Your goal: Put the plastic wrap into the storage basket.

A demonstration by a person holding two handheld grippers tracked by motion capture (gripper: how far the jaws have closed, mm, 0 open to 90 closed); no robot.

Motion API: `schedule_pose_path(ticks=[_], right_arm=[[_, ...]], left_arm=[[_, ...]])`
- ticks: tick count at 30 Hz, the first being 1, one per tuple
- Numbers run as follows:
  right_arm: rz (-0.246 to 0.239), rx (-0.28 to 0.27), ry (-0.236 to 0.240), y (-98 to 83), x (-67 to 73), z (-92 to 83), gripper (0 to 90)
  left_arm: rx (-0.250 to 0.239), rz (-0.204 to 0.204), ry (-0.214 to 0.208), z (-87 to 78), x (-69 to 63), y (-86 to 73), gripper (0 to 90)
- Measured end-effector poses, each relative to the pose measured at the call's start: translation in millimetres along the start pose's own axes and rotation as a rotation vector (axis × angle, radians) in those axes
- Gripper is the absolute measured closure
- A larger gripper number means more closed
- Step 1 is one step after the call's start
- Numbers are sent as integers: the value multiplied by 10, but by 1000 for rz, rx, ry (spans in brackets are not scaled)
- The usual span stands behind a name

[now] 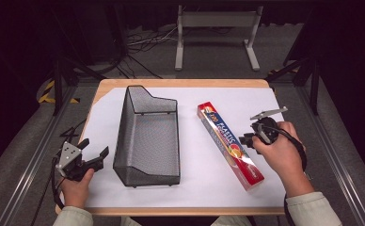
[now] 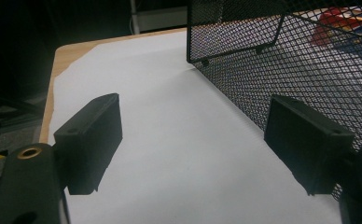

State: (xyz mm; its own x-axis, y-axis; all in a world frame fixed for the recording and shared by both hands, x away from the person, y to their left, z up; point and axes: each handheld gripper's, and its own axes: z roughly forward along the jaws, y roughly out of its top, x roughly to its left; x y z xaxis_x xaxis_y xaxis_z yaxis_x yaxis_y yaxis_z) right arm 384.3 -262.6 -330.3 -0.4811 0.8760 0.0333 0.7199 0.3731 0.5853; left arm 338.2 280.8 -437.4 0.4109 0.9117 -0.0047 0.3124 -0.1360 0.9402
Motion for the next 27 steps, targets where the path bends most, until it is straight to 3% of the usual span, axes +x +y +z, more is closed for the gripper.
schedule_pose_path(ticks=[10, 16, 17, 19, 20, 27], right_arm=[[23, 95, -38, 240, 8, 165, 627], [17, 110, -36, 334, 38, 214, 568], [22, 95, -30, 363, 50, 248, 496], [26, 88, -27, 370, 54, 265, 445], [34, 62, -18, 377, 71, 346, 299], [22, 90, -20, 370, 66, 547, 209]], left_arm=[[6, -4, 1, 7, 12, -14, 199], [6, -4, 1, 8, 12, -15, 198], [5, -4, 0, 7, 13, -15, 198], [4, -9, 1, 9, 11, -16, 198], [7, -4, 1, 12, 17, -19, 198], [10, -10, 0, 15, 21, -27, 198]])
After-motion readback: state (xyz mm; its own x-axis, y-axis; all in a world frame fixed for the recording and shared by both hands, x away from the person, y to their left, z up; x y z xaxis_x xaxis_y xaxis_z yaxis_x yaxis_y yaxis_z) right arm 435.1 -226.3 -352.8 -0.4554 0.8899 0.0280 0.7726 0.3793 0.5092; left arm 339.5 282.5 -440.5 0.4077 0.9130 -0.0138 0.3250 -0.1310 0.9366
